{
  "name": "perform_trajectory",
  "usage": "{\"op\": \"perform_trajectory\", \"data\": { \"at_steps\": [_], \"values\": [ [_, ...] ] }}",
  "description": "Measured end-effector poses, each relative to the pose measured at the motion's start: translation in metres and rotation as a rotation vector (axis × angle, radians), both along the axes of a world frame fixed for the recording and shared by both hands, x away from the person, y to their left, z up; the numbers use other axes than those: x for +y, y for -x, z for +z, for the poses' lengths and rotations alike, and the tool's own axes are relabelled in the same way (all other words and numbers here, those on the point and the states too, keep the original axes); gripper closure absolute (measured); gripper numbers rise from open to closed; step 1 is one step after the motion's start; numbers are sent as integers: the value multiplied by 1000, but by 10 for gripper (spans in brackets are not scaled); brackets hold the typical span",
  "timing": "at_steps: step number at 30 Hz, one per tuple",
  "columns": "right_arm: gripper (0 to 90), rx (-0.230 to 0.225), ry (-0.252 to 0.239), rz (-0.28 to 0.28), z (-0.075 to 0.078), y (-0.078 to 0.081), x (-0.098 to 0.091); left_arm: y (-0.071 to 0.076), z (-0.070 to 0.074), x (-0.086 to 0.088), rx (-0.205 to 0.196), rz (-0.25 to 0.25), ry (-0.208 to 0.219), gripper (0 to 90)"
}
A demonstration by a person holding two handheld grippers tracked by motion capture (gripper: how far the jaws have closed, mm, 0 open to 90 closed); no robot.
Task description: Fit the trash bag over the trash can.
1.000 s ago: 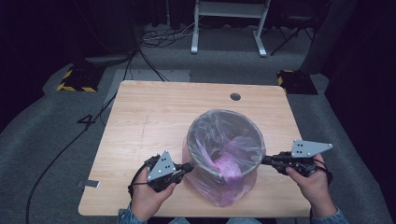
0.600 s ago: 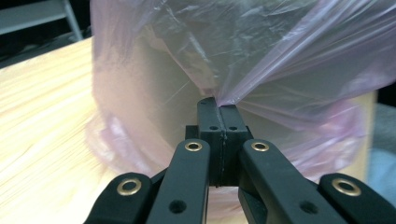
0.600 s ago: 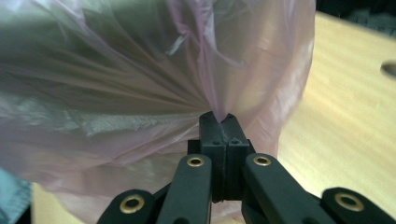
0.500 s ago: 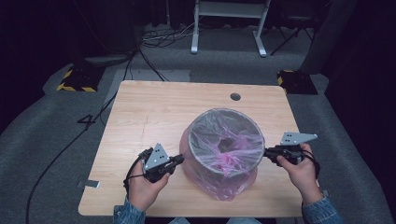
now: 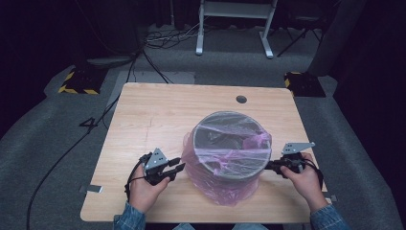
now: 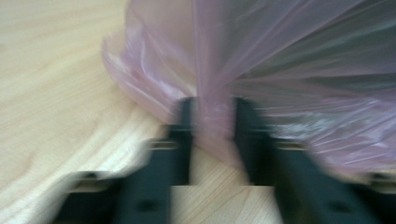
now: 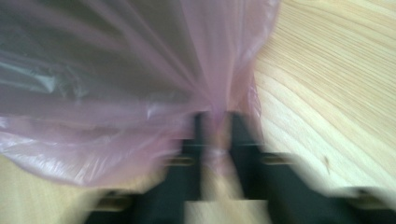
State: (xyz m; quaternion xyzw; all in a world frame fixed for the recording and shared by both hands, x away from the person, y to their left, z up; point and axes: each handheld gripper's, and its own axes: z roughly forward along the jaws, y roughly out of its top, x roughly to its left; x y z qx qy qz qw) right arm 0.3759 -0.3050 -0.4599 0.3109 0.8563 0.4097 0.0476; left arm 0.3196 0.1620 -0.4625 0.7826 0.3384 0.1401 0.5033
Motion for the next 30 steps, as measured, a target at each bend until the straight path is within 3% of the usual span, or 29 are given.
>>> {"op": "perform_trajectory", "data": {
  "at_steps": [3, 7, 16, 22, 30],
  "values": [
    [424, -57, -11, -9, 12, 8, -7, 9, 5, 7, -30, -5, 33, 410],
    [327, -128, -56, -15, 41, 19, -14, 13, 8, 13, -45, 20, 18, 346],
    [253, -225, -109, -20, 100, 28, -14, 18, 10, 20, -51, 58, -26, 310],
    [225, -258, -136, -16, 135, 22, 3, 22, 8, 26, -44, 81, -39, 307],
    [211, -286, -130, 27, 164, 11, 36, 26, 5, 35, -31, 113, -57, 303]
  ]
}}
